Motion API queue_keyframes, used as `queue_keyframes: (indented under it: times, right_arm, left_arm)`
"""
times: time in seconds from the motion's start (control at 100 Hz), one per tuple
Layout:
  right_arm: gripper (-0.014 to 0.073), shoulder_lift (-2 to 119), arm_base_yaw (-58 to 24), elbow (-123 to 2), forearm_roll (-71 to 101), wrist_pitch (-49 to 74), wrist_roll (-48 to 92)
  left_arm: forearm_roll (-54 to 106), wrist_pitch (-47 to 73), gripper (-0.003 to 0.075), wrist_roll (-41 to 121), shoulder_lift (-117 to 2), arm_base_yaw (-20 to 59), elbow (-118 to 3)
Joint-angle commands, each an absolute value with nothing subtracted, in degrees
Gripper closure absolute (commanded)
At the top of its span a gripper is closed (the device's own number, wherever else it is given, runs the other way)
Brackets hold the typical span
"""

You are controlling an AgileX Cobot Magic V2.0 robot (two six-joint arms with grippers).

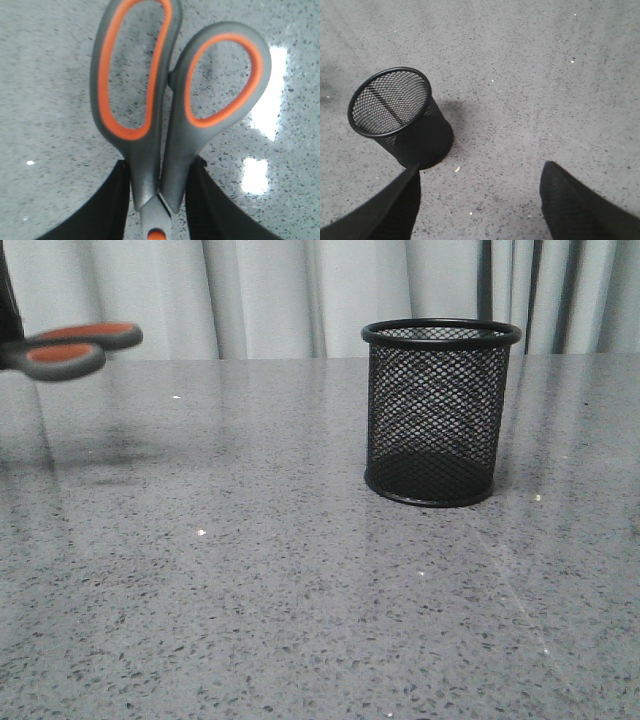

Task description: Put scissors into bucket

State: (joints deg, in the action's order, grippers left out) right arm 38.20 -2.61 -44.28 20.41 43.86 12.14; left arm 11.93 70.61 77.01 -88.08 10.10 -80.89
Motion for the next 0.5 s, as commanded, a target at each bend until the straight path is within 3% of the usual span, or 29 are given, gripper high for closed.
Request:
queue_keyframes:
  times: [0.0, 0.16, 0.49]
  right_arm:
    - [0.0137, 38.59, -2.67, -46.35, 22.94, 39.93, 12.58]
    - [0.0137, 38.59, -2.67, -46.35, 27.19, 38.35, 13.23]
    - [0.0137, 38.67, -2.67, -46.35, 53.60, 36.87, 29.91]
  left_arm:
    - [14.59, 73.19, 0.0713, 75.51, -84.08, 10.44, -83.79]
    - [16.77, 73.19, 0.0713, 75.51, -81.04, 10.44, -85.60]
    - [20.58, 73.19, 0.0713, 75.51, -75.94, 13.38, -87.61]
